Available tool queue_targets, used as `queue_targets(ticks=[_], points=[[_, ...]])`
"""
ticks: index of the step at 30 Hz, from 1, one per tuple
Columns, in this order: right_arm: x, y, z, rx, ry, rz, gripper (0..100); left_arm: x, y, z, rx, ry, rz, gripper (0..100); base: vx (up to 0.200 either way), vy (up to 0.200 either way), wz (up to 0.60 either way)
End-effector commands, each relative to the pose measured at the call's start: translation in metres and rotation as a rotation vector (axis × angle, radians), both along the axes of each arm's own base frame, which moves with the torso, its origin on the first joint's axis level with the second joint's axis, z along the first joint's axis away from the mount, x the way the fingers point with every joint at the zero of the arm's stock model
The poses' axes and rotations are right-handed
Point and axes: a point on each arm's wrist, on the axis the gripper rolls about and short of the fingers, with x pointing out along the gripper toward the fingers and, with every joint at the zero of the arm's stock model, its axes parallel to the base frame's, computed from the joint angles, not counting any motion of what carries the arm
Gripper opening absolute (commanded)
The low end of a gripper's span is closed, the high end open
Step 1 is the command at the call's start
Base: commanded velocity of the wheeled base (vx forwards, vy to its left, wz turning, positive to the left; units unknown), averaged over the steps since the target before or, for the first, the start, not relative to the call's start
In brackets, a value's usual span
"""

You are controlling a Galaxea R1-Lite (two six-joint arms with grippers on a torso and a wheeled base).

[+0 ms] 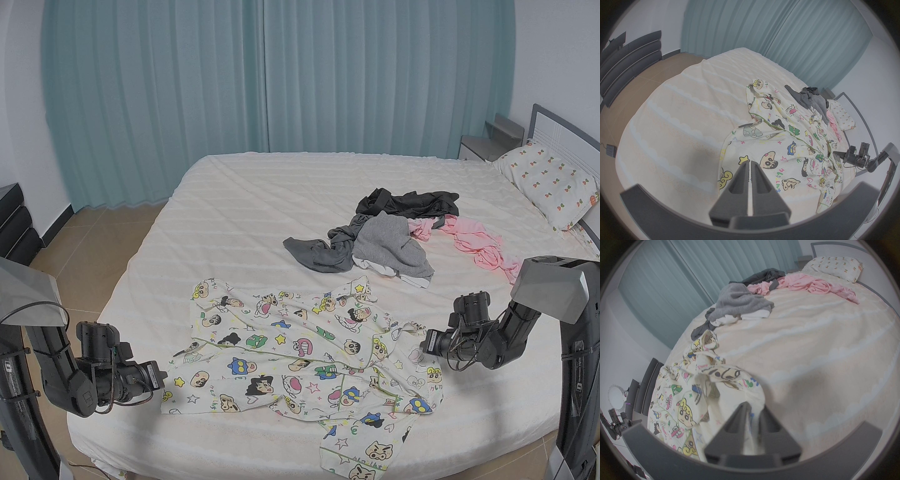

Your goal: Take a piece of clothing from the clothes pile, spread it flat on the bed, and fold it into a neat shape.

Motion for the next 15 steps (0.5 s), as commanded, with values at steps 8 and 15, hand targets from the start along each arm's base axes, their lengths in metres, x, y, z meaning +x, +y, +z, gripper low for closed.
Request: queue_targets(ticks=[8, 15], points=[[0.033, -0.035, 0.018, -0.014, -0.122, -0.132, 0, -0.001, 0.000, -0.001, 0.014, 0.005, -0.001, 0, 0.000, 0.000, 0.00], [0.053, -0.045, 0.025, -0.013, -0.186, -0.156, 0, -0.001, -0.001, -0.005, 0.013, 0.017, -0.007, 0, 0.000, 0.000, 0.00]])
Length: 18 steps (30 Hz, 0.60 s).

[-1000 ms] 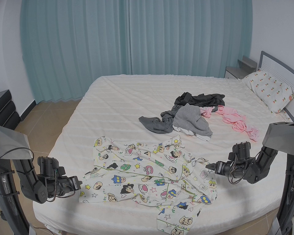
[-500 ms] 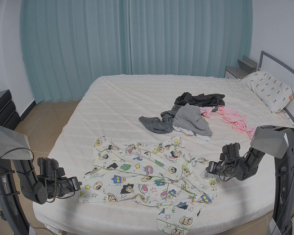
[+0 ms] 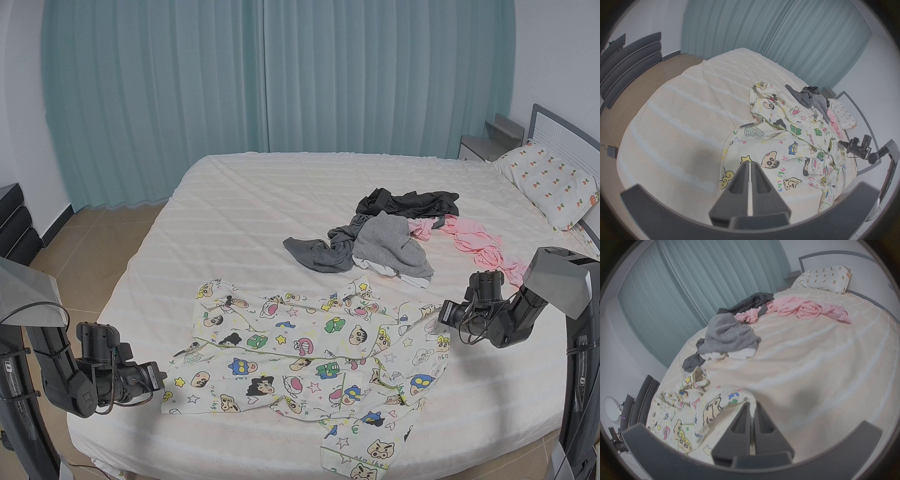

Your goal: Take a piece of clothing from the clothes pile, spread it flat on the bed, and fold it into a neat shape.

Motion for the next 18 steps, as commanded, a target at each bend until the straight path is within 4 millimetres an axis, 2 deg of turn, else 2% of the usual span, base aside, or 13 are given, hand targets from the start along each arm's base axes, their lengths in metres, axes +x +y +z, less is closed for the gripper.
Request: queue_targets(ticks=[1, 8, 13, 14, 18], points=[[0.013, -0.007, 0.000, -0.001, -0.036, -0.018, 0, -0.001, -0.001, -0.004, 0.000, 0.016, -0.002, 0, 0.000, 0.000, 0.00], [0.037, -0.015, -0.001, 0.000, -0.097, -0.041, 0, -0.001, -0.001, -0.006, 0.002, 0.022, -0.004, 0, 0.000, 0.000, 0.00], [0.039, -0.018, -0.002, 0.000, -0.083, -0.046, 0, 0.002, -0.001, -0.004, 0.000, 0.004, -0.004, 0, 0.000, 0.000, 0.00], [0.038, -0.018, -0.001, 0.001, -0.076, -0.045, 100, 0.002, -0.001, -0.003, -0.001, -0.010, -0.003, 0, 0.000, 0.000, 0.00], [0.028, -0.021, 0.003, 0.010, -0.052, -0.044, 100, 0.005, 0.000, 0.003, -0.005, -0.059, 0.004, 0, 0.000, 0.000, 0.00]])
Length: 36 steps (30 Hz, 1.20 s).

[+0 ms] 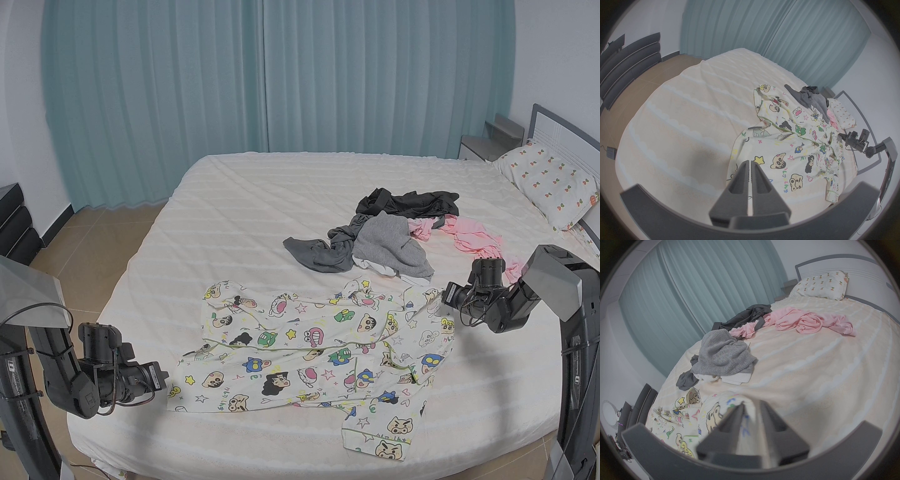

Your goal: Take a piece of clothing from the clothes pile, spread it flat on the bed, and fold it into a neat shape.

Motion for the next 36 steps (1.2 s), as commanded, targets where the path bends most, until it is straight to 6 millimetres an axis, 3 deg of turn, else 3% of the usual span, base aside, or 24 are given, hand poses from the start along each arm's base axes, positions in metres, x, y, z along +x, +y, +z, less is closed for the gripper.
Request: queue_targets(ticks=[1, 3, 8, 9, 12, 15, 20, 24, 27, 28, 36], points=[[-0.014, -0.003, 0.007, 0.011, 0.031, 0.008, 100, 0.002, 0.001, 0.008, -0.002, -0.050, 0.008, 0, 0.000, 0.000, 0.00], [-0.020, -0.005, 0.011, 0.017, 0.040, 0.009, 100, 0.002, 0.003, 0.013, -0.001, -0.070, 0.014, 0, 0.000, 0.000, 0.00], [-0.057, -0.014, 0.036, 0.038, 0.081, 0.005, 100, 0.008, 0.016, 0.050, 0.004, -0.214, 0.063, 0, 0.000, 0.000, 0.00], [-0.058, -0.014, 0.038, 0.038, 0.080, 0.003, 100, 0.007, 0.017, 0.050, 0.004, -0.214, 0.065, 0, 0.000, 0.000, 0.00], [-0.083, -0.017, 0.057, 0.042, 0.081, -0.006, 100, 0.000, 0.017, 0.060, 0.002, -0.211, 0.066, 0, 0.000, 0.000, 0.00], [-0.112, -0.011, 0.063, 0.053, 0.123, 0.022, 100, -0.006, 0.015, 0.060, -0.003, -0.195, 0.058, 0, 0.000, 0.000, 0.00], [-0.164, 0.021, 0.062, 0.066, 0.222, 0.142, 100, -0.012, 0.013, 0.057, -0.019, -0.170, 0.060, 0, 0.000, 0.000, 0.00], [-0.196, 0.045, 0.054, 0.055, 0.303, 0.238, 100, -0.014, 0.009, 0.056, -0.049, -0.156, 0.068, 0, -0.200, 0.000, 0.00], [-0.206, 0.056, 0.051, 0.058, 0.321, 0.278, 100, -0.015, 0.007, 0.055, -0.055, -0.148, 0.065, 0, -0.200, 0.000, 0.00], [-0.211, 0.070, 0.047, 0.088, 0.331, 0.300, 100, -0.018, 0.005, 0.054, -0.057, -0.137, 0.059, 0, -0.200, 0.000, 0.00], [-0.221, 0.110, 0.020, 0.074, 0.404, 0.386, 100, -0.024, 0.004, 0.051, -0.055, -0.115, 0.063, 0, -0.175, 0.000, 0.00]])
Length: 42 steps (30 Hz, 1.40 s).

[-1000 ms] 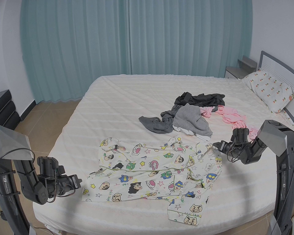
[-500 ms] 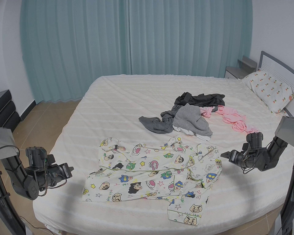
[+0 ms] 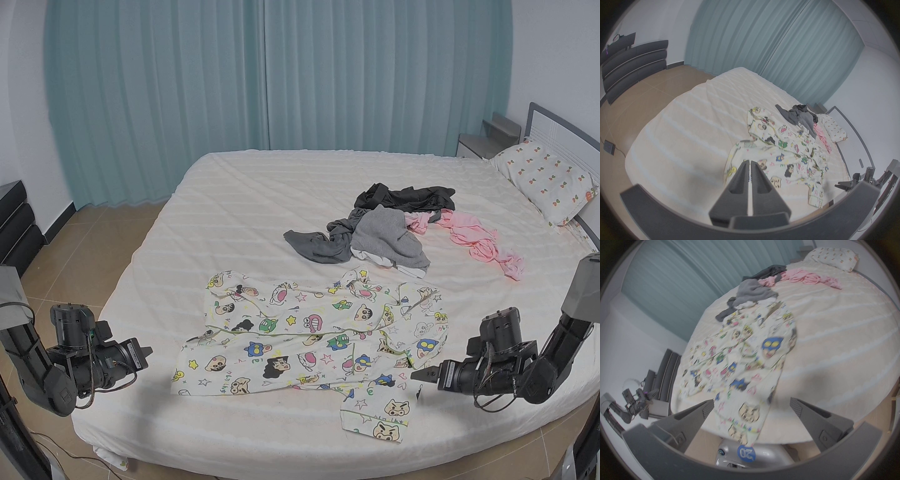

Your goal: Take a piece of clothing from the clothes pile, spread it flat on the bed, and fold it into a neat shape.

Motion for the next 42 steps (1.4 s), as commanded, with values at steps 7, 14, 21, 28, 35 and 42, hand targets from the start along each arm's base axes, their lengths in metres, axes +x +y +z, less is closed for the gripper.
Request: queue_targets(ticks=[7, 14, 21, 28, 35, 42], points=[[0.001, 0.032, -0.053, -0.135, 0.096, -0.001, 100, -0.009, -0.001, -0.003, -0.003, 0.030, 0.000, 0, 0.000, 0.000, 0.00], [0.010, 0.053, -0.066, -0.068, 0.060, -0.048, 100, -0.009, -0.001, -0.004, -0.005, 0.032, 0.001, 0, 0.000, 0.000, 0.00], [0.021, 0.067, -0.071, -0.060, 0.031, -0.026, 100, -0.009, -0.001, -0.006, -0.005, 0.040, 0.004, 0, 0.000, 0.000, 0.00], [0.032, 0.076, -0.072, -0.079, 0.008, -0.042, 0, -0.010, 0.000, -0.005, -0.004, 0.037, 0.008, 0, 0.000, 0.000, 0.00], [0.028, 0.068, -0.068, -0.074, 0.013, -0.060, 0, -0.013, 0.000, -0.006, -0.002, 0.047, 0.008, 0, 0.000, 0.000, 0.00], [0.019, 0.043, -0.048, -0.013, 0.005, -0.035, 0, -0.016, -0.001, -0.008, -0.003, 0.063, 0.007, 0, 0.000, 0.000, 0.00]])
